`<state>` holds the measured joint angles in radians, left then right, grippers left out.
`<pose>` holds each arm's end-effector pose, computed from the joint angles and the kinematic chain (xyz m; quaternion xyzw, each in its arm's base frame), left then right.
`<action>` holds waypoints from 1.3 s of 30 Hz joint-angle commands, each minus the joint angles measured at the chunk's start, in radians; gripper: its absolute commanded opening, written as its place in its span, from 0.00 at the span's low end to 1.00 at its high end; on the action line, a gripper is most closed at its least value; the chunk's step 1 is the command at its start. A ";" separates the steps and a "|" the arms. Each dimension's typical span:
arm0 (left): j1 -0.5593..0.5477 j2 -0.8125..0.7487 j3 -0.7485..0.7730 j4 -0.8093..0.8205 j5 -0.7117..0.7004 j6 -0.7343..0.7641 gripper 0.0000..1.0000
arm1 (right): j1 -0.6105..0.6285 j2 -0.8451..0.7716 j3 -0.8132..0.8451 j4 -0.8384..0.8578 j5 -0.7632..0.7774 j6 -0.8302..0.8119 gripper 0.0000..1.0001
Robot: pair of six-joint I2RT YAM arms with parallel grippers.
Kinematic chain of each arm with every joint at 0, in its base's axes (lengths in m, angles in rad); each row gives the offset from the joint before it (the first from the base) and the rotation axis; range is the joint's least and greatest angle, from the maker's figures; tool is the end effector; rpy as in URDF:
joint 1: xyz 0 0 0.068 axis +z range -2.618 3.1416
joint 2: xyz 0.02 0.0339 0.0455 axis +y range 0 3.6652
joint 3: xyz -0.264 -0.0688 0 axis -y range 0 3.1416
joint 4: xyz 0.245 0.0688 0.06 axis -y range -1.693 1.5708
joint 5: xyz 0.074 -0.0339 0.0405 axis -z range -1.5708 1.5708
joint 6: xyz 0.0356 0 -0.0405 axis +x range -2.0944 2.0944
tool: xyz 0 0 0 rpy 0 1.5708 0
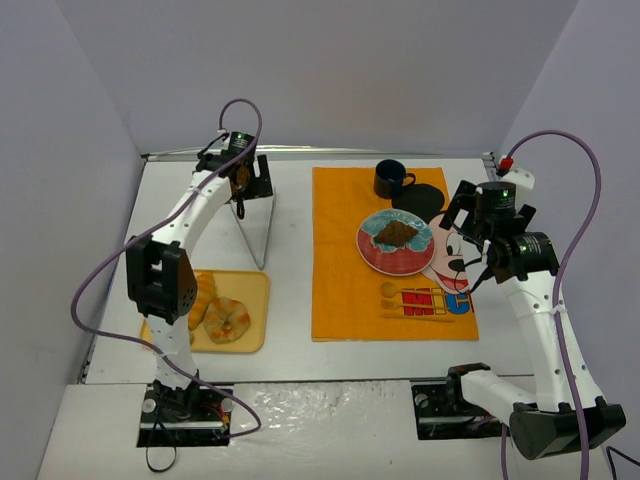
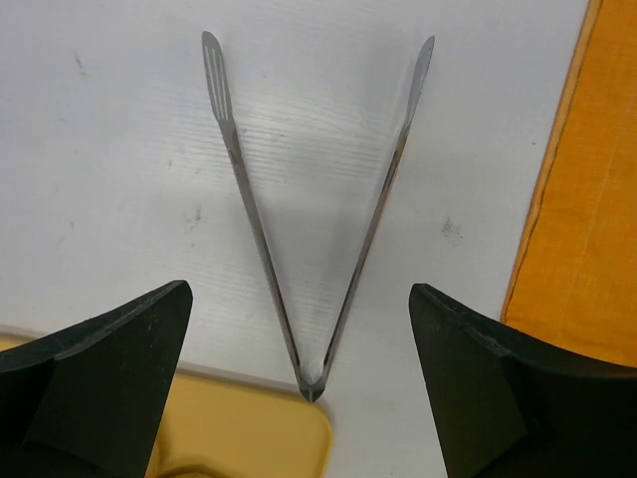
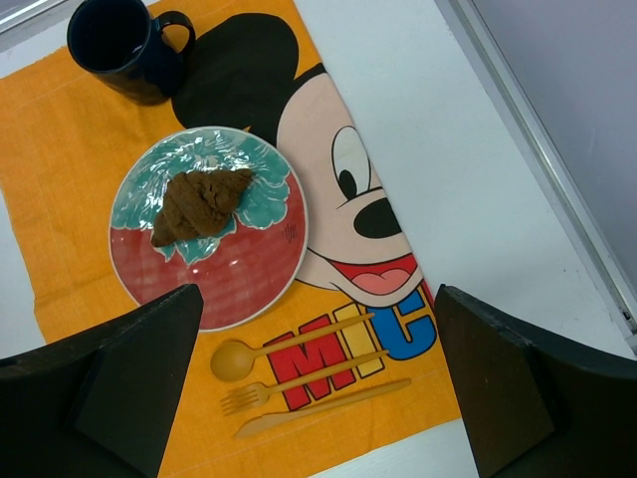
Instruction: Place the bread
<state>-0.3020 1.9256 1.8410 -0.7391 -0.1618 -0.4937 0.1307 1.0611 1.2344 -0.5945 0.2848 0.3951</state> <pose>0.4171 -0.1239 0.3201 -0.1182 0.9209 -0.0716 0.3645 0.2203 0.0189 0.4011 0.1860 0.8134 0.0248 0.5506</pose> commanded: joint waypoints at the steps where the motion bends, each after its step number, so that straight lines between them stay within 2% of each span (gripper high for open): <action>1: -0.024 -0.194 -0.045 -0.078 -0.081 -0.008 0.89 | 0.004 0.007 0.034 0.040 -0.026 -0.018 1.00; 6: -0.034 -0.427 -0.244 -0.094 -0.102 0.001 0.89 | 0.033 0.008 0.044 0.066 -0.065 -0.040 1.00; 11: -0.034 -0.531 -0.312 -0.110 -0.091 0.037 0.90 | 0.042 0.010 0.056 0.090 -0.099 -0.044 1.00; 17: -0.035 -0.543 -0.327 -0.114 -0.086 0.043 0.89 | 0.044 0.021 0.070 0.102 -0.145 -0.040 1.00; 39: -0.039 -0.537 -0.340 -0.097 -0.064 0.037 0.89 | 0.044 0.021 0.091 0.104 -0.157 -0.042 1.00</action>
<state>-0.3367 1.4055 1.4918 -0.8650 -0.2280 -0.4706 0.1711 1.0851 1.2827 -0.5396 0.1393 0.3660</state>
